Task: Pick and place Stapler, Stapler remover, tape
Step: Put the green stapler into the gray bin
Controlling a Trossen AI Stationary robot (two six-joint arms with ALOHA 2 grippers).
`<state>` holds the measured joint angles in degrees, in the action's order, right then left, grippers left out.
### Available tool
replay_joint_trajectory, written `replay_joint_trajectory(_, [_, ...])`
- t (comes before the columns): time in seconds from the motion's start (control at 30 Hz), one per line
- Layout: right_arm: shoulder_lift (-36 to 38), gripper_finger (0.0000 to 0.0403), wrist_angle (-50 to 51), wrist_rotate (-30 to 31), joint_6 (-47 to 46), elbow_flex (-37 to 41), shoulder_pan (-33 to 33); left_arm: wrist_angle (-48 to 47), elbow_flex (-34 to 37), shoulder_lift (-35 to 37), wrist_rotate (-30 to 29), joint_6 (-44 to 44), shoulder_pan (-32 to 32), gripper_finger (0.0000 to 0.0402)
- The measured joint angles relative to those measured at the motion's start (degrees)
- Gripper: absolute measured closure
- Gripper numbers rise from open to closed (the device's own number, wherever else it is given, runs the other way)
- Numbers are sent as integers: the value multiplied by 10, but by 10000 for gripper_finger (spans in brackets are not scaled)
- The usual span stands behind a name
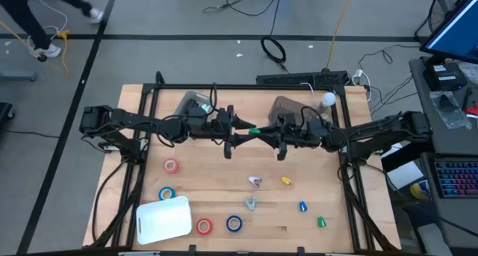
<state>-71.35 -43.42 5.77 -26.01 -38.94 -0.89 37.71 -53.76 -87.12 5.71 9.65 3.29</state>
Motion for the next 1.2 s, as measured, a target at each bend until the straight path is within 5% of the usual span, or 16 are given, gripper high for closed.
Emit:
replay_joint_trajectory(0.87, [0,334,-22,2,-3,0,0,-16,0,0,38,46,12,219])
replay_joint_trajectory(1.2, [0,334,-22,3,-2,0,0,-20,0,0,37,51,13,321])
